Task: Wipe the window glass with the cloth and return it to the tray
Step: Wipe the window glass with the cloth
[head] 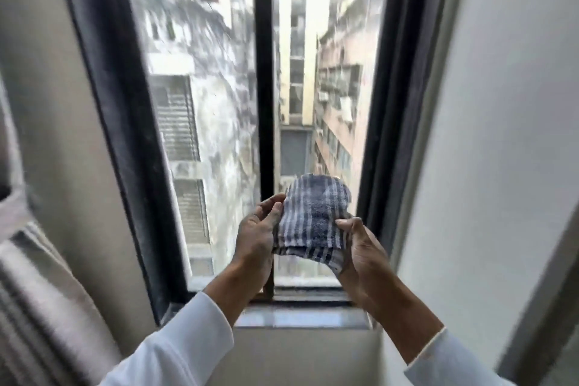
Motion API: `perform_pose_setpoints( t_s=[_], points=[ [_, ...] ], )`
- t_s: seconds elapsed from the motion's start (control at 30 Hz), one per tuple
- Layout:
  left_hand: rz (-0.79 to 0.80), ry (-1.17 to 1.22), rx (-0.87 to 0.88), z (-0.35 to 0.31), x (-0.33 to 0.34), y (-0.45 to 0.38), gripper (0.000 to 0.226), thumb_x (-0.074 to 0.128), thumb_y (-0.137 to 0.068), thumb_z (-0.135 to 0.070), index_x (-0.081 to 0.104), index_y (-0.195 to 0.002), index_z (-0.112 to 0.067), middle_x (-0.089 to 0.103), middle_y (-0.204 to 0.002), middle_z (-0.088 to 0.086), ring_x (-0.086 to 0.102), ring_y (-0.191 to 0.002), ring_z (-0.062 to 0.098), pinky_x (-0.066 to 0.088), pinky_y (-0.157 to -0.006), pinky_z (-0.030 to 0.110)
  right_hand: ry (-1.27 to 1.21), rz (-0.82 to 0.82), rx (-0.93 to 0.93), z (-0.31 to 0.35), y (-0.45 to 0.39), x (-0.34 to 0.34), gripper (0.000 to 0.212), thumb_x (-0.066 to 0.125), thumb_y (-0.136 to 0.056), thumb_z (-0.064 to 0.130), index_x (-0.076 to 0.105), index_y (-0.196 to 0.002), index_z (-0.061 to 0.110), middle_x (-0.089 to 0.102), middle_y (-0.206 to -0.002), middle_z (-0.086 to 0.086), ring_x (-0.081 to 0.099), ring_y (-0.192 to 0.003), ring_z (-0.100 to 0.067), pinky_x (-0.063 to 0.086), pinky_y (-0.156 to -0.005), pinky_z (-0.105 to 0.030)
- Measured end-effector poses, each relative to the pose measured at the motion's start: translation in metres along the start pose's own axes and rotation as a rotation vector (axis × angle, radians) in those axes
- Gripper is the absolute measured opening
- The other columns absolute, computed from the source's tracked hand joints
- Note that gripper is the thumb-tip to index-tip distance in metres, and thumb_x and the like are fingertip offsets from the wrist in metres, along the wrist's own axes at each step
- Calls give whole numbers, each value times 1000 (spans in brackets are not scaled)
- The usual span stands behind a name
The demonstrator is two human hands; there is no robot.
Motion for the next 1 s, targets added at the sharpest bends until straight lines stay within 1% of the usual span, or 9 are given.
perform_pose_setpoints(
  t_s=[0.13, 0.3, 0.43, 0.6, 0.67, 0.73, 0.83, 0.93, 1.0],
  points=[
    [-44, 133, 173, -116, -15, -34, 25, 60, -108, -10, 72, -130, -6, 80, -112, 14, 77, -92, 26, 67, -83, 43, 19, 181, -85, 57, -49, 110, 39, 48, -114, 20, 64, -138, -6, 77, -126, -26, 78, -109, -37, 68, -96, -47],
    [-14, 130, 296, -210, -45, -86, 32, 68, -106, -14, 72, -136, -5, 79, -121, 19, 79, -91, 25, 66, -64, 33, 21, 367, -216, 73, -112, 234, 43, 58, -111, 13, 54, -151, -4, 60, -151, -33, 69, -126, -43, 64, -102, -52],
    [-232, -373, 577, -260, -100, -138, 30, 68, -106, -26, 72, -134, -15, 78, -132, 12, 76, -111, 23, 62, -83, 29, 24, 96, -434, 63, -159, 279, 30, 66, -106, 8, 65, -135, -1, 75, -128, -28, 75, -108, -39, 68, -82, -45],
    [-576, -847, 1111, -292, -180, -214, 52, 58, -106, -23, 55, -155, -4, 50, -166, 16, 43, -158, 28, 38, -128, 49, 612, -316, -1064, 47, -198, 293, 11, 60, -107, 2, 58, -112, 12, 75, -97, -18, 71, -68, -20, 56, -53, -18],
    [-550, -1021, 1196, -295, -196, -241, 58, 50, -112, -23, 41, -164, 0, 32, -177, 19, 27, -167, 31, 31, -133, 54, 1010, -250, -1208, 22, -233, 294, 33, 56, -108, 0, 57, -139, 12, 72, -137, -21, 77, -113, -25, 68, -92, -34],
    [-504, -1133, 1230, -294, -204, -259, 60, 45, -114, -22, 32, -168, 2, 20, -180, 19, 18, -169, 33, 30, -133, 56, 1496, -186, -1261, -17, -271, 283, 60, 55, -110, 9, 40, -167, 20, 36, -178, -7, 32, -166, -27, 35, -132, -53],
    [-498, -1188, 1273, -292, -211, -267, 59, 48, -112, -1, 31, -168, 1, 16, -182, 16, 16, -170, 30, 31, -133, 55, 1754, -151, -1275, -57, -292, 298, 70, 48, -113, 33, 15, -175, 23, 6, -186, 0, 1, -173, -22, 12, -139, -51],
    [-493, -1117, 1252, -292, -214, -264, 59, 38, -110, 2, 30, -169, -2, 18, -182, 9, 15, -170, 23, 24, -137, 48, 1921, 95, -1560, -47, -296, 369, 58, 52, -110, 22, 42, -167, 23, 41, -176, -2, 19, -169, -21, 5, -140, -44],
    [-506, -1093, 1264, -292, -213, -262, 57, 36, -111, 0, 34, -168, -2, 21, -181, 8, 16, -170, 20, 21, -138, 43, 1877, 37, -1696, -6, -300, 395, 53, 59, -106, 13, 56, -158, 25, 55, -166, 0, 40, -161, -24, -4, -138, -41]
  ],
)
Point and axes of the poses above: each hand's wrist, its own y-axis away from the middle knuckle, its own x-axis out of the palm, z = x × y, the point moved 5 cm from there along -y, towards the middle knuckle
